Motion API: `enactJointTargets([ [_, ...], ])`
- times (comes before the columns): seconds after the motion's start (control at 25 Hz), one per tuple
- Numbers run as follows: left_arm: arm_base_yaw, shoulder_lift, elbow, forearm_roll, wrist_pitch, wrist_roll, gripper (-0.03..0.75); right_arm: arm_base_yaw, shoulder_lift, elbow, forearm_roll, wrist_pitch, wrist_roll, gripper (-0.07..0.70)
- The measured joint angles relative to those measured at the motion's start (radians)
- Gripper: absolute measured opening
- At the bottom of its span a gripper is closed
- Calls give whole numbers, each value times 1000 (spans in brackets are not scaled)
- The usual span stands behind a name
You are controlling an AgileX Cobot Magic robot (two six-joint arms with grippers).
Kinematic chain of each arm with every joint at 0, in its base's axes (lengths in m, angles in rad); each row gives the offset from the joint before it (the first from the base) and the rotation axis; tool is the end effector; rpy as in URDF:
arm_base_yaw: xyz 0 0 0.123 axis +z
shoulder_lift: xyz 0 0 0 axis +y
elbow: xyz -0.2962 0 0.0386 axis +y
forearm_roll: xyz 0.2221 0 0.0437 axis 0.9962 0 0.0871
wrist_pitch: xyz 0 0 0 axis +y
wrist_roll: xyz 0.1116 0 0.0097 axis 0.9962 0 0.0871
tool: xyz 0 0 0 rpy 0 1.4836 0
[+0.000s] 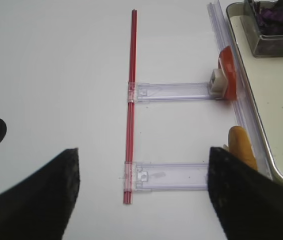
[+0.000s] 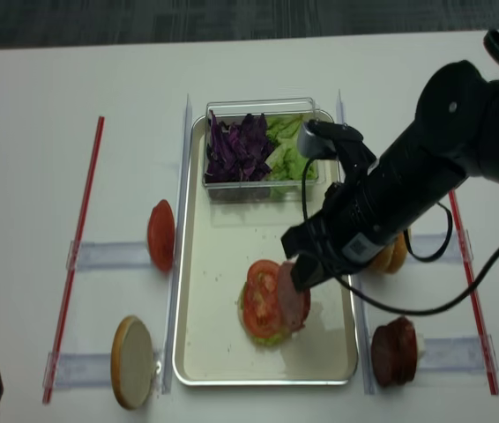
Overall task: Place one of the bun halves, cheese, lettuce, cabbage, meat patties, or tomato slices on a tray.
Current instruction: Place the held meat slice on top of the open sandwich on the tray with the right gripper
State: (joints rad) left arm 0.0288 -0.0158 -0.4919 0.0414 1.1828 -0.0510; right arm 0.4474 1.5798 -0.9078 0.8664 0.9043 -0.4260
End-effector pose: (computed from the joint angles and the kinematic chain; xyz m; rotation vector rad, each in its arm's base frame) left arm -0.0309 0.0034 0.2410 -0.0913 2.1562 0.0376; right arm 0.2130 0.1767 0.2290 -0.4947 2.8480 1.0480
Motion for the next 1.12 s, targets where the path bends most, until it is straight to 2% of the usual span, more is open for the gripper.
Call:
enactJointTargets([
  [0.2,0,0,0,0,0,0,491,-66,26,0,143,56,-151,113],
  [0.56,0,0,0,0,0,0,491,-70,123,0,296,132,-317,113],
  [0.88,0,0,0,0,0,0,491,-70,224,0,407,183,-463,111],
  [1.12,0,0,0,0,0,0,491,-70,268,0,449,186,-538,110],
])
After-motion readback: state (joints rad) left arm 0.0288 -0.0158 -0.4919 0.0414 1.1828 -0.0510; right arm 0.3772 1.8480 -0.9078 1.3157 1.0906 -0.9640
